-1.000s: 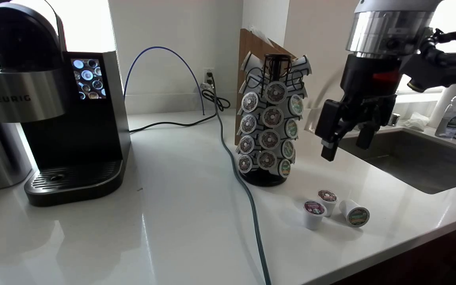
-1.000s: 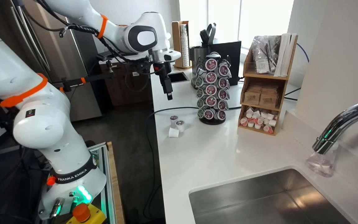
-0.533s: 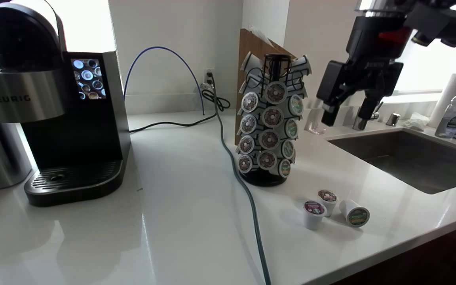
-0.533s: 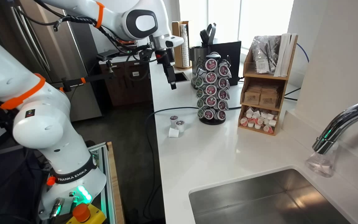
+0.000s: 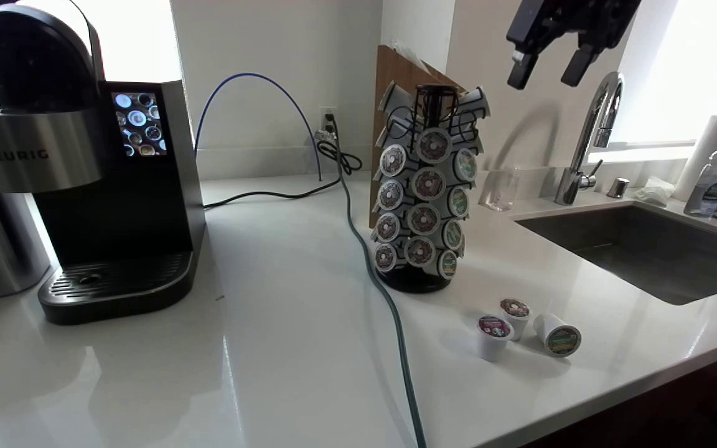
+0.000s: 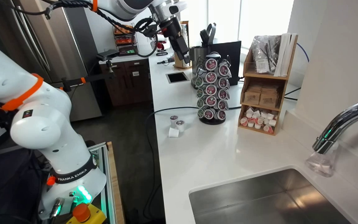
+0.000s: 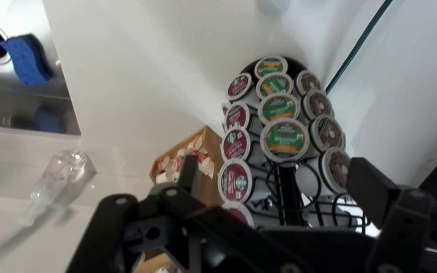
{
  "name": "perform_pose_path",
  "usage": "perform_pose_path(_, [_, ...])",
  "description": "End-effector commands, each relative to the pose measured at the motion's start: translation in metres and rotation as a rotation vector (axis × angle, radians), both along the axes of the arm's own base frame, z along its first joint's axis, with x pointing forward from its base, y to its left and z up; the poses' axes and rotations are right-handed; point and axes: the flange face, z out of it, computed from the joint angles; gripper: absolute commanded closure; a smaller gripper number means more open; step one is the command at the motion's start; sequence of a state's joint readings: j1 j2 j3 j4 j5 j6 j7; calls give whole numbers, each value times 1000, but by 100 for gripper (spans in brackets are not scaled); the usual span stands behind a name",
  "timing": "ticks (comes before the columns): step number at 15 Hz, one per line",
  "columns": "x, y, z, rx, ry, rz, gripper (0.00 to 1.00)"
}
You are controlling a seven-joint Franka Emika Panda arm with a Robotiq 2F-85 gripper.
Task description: Turn the rack to the right
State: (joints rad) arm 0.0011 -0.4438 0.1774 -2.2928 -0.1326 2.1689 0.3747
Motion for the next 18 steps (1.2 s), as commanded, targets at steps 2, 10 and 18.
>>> perform_pose_path(2, [6,-7,20,-28,-47,67,0])
perform_pose_path(10, [25,-17,32,-68,-103,156,0])
perform_pose_path(18, [97,-31,45,-94,-256,340,42])
